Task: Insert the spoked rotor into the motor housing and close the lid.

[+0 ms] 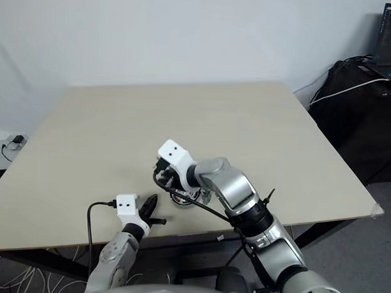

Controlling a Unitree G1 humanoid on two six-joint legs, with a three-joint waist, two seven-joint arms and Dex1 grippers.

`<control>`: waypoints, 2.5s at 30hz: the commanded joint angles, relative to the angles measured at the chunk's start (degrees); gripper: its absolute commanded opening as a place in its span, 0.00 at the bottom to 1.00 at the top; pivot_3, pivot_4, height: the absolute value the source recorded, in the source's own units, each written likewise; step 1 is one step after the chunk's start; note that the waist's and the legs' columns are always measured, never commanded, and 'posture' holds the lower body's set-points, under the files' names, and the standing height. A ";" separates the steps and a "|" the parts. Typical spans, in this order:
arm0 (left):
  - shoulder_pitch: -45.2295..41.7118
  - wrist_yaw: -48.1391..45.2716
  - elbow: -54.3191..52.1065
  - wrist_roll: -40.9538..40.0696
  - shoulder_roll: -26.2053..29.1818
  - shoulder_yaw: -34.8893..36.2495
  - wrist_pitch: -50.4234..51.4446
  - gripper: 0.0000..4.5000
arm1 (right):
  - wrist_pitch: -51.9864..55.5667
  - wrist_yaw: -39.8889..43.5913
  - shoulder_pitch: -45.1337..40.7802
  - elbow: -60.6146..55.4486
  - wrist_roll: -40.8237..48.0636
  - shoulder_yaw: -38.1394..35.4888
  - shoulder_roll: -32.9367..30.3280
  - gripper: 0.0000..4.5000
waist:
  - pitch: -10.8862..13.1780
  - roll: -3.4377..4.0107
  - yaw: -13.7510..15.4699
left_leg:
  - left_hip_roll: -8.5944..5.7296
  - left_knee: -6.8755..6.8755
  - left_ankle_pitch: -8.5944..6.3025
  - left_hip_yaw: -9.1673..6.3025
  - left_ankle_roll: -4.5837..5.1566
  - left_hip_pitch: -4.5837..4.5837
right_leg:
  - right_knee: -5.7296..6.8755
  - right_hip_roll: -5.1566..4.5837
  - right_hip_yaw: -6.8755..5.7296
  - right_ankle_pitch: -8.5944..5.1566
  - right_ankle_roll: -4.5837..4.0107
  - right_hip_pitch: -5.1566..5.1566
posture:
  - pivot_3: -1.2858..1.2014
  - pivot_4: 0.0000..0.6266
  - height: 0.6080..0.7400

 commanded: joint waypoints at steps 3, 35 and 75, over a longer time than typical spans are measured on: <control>-0.44 -0.25 -2.39 -0.10 0.24 -0.51 -0.23 0.00 | -13.42 -10.88 2.39 -1.14 -8.11 -3.73 -3.04 0.02 | 0.00 0.00 0.05 | -0.01 0.00 0.01 0.02 0.01 0.00 | 0.00 0.00 0.01 0.01 0.00 0.00 | 0.52 0.00 1.00; -0.35 -1.58 -3.77 -0.14 2.44 -1.12 2.67 0.00 | -32.09 -8.75 37.77 -11.62 -3.68 -13.46 -11.63 0.02 | 0.44 -0.28 0.22 | 0.07 0.10 0.00 0.11 0.14 0.44 | -0.08 0.00 0.11 -0.43 0.18 0.59 | 0.52 0.00 1.00; -0.25 -1.22 -4.89 0.39 3.53 -0.85 3.32 0.00 | -30.42 -0.64 23.26 7.68 1.35 -6.13 -3.20 0.02 | 0.64 -0.33 0.25 | 0.06 0.08 -0.05 0.07 0.08 0.42 | -0.10 0.00 0.06 -0.29 0.39 0.55 | 0.52 0.00 1.00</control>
